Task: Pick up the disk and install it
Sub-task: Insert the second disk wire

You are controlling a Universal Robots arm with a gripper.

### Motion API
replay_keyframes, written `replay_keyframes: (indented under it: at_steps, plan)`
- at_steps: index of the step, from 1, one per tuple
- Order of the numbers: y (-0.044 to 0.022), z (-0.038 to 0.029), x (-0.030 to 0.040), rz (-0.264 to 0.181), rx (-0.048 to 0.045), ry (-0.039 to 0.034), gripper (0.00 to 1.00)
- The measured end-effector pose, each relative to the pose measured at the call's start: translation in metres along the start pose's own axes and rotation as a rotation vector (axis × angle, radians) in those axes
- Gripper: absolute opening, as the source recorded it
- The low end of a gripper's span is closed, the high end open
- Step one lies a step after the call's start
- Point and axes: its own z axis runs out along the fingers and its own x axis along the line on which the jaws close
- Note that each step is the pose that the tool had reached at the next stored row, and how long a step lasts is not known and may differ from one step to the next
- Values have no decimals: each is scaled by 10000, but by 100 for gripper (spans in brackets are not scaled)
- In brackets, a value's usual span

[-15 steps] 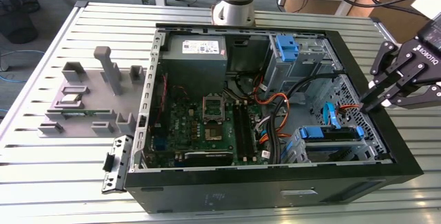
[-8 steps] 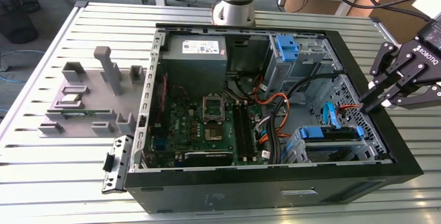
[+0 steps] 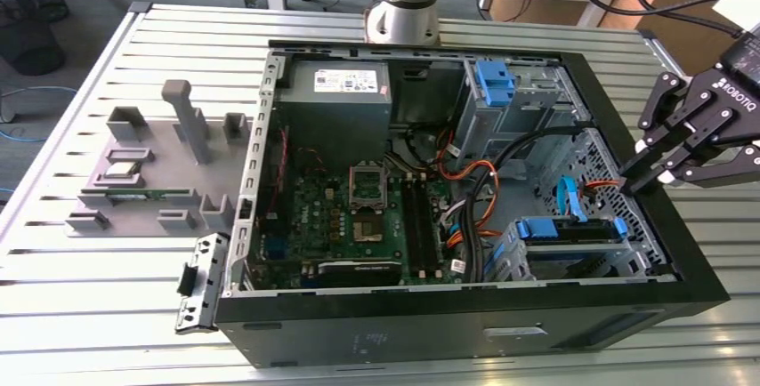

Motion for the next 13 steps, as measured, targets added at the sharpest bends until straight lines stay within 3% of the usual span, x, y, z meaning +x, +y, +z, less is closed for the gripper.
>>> replay_keyframes:
  at_steps: [13]
  plan:
    - [-3, 6, -1, 2, -4, 8, 31]
